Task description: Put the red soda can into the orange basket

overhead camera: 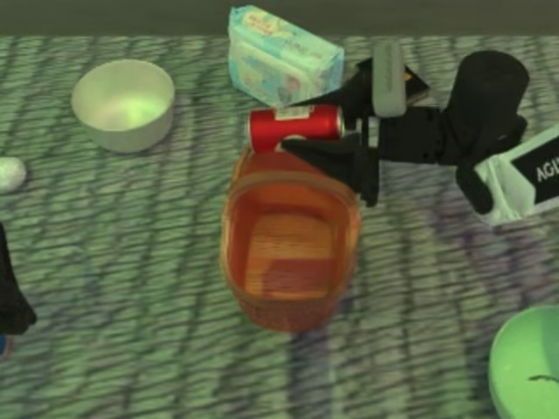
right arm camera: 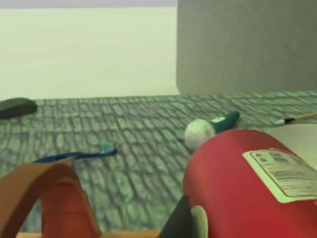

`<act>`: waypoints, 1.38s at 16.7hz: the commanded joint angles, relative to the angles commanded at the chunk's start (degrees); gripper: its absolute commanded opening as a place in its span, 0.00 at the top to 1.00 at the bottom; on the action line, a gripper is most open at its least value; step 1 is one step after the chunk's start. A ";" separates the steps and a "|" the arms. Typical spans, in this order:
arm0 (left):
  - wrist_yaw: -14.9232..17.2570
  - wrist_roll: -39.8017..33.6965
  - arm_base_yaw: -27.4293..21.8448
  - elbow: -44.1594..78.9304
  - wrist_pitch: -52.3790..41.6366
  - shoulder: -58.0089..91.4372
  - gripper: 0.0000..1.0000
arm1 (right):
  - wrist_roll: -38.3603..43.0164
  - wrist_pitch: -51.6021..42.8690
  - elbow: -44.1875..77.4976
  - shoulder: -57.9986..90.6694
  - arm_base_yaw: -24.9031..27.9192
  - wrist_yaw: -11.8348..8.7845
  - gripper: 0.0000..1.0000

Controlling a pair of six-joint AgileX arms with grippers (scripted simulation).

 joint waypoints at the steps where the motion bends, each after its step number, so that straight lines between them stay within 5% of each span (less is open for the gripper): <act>1: 0.00 0.00 0.00 0.00 0.00 0.00 0.00 | 0.00 0.00 0.00 0.00 0.00 0.00 1.00; 3: 0.00 0.00 0.00 0.00 0.00 0.00 0.00 | 0.00 0.00 0.00 0.00 0.00 0.00 1.00; 16: 0.00 0.00 0.00 0.00 0.00 0.00 0.00 | 0.00 0.00 0.00 0.00 0.00 0.00 0.02; 23: 0.00 0.00 0.00 0.00 0.00 0.00 0.00 | 0.00 0.00 0.00 0.00 0.00 0.00 0.00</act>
